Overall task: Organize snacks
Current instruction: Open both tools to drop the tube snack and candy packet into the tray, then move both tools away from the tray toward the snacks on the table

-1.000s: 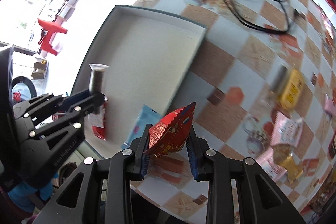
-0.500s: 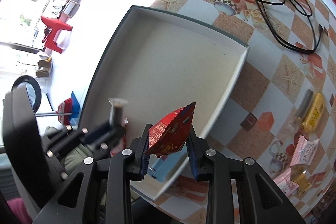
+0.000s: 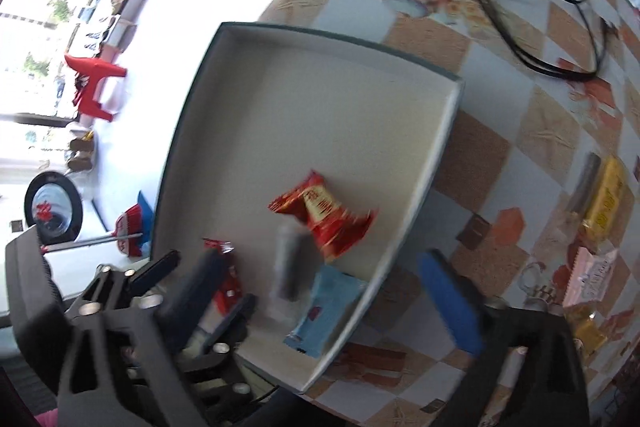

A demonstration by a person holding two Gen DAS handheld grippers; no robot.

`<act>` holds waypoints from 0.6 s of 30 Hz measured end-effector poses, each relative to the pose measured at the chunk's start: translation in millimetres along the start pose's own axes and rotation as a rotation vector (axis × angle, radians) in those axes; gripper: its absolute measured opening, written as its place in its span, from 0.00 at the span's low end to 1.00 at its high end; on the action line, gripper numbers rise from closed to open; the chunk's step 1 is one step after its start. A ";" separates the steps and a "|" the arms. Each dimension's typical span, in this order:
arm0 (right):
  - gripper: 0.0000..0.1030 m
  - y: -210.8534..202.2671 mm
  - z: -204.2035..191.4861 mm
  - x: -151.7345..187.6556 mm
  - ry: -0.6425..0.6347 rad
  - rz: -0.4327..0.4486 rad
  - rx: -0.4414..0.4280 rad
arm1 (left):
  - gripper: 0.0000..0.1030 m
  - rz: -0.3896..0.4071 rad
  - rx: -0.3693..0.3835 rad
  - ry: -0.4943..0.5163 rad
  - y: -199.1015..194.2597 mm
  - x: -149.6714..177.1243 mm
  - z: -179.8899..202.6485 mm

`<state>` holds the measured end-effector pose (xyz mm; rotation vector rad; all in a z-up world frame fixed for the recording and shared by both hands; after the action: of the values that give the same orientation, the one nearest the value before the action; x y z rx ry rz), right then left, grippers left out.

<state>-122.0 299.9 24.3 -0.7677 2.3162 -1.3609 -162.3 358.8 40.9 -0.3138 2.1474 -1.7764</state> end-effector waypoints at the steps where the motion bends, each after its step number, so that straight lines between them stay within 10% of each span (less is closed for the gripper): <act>1: 1.00 -3.1 6.5 0.2 0.016 0.005 0.005 | 0.79 -0.003 -0.010 0.007 0.2 -1.2 0.7; 18: 1.00 -57.7 193.0 69.1 0.369 0.074 0.181 | 0.79 0.046 -0.010 0.202 -26.0 -13.8 81.9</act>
<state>-56.3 102.0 -19.3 -0.3972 2.4112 -1.7718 -118.7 284.7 54.5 -0.0892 2.2801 -1.8415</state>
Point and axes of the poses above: each gripper's, at about its wrist camera, not at the fingertips, and y roughly the way its jaws point, z to its right, x to its underside, the point moved 4 cm from there along y, roughly the way its jaws point, and after that the axes turned 11 degrees about -x, right-handed, at the moved point
